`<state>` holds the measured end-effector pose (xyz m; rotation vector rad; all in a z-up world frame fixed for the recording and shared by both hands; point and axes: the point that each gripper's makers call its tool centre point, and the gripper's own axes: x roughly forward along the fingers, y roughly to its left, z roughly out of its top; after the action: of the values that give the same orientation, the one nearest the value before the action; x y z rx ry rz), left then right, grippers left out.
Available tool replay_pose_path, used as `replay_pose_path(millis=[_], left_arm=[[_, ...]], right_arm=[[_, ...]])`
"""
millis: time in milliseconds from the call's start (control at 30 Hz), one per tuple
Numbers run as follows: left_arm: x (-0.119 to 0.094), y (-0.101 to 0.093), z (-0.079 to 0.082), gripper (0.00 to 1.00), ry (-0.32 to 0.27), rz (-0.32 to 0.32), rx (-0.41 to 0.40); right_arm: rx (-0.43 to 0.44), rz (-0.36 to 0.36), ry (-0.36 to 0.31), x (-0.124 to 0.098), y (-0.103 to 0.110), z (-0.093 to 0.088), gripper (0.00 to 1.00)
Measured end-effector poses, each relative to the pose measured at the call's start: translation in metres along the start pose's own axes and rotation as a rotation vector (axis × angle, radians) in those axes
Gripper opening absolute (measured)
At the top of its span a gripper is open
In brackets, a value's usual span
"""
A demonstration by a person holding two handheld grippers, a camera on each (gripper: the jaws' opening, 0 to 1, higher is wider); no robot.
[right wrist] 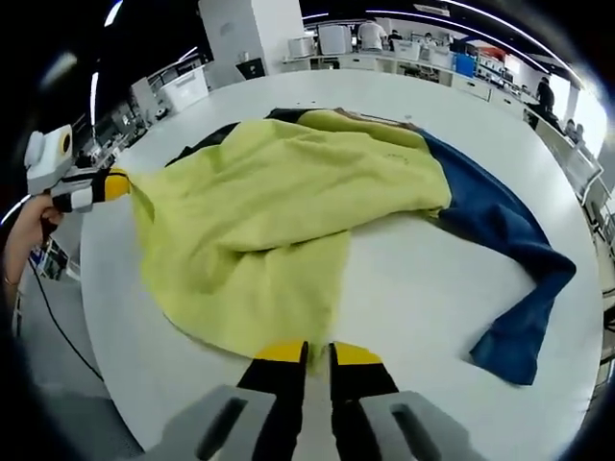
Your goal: Fold the garment on the visible template until the final outline fits inside the template.
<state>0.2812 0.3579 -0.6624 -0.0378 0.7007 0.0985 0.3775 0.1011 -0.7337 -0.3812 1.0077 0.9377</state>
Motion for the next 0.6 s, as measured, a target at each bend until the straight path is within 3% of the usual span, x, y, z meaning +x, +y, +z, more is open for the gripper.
replay_pose_path(millis=[367, 600], left_arm=[[-0.003, -0.002, -0.004, 0.00, 0.003, -0.015, -0.006], [-0.009, -0.003, -0.013, 0.00, 0.018, -0.018, -0.008]], right_arm=[[-0.004, -0.012, -0.003, 0.000, 0.004, 0.000, 0.00], [-0.022, -0.039, -0.004, -0.019, -0.005, -0.007, 0.00]])
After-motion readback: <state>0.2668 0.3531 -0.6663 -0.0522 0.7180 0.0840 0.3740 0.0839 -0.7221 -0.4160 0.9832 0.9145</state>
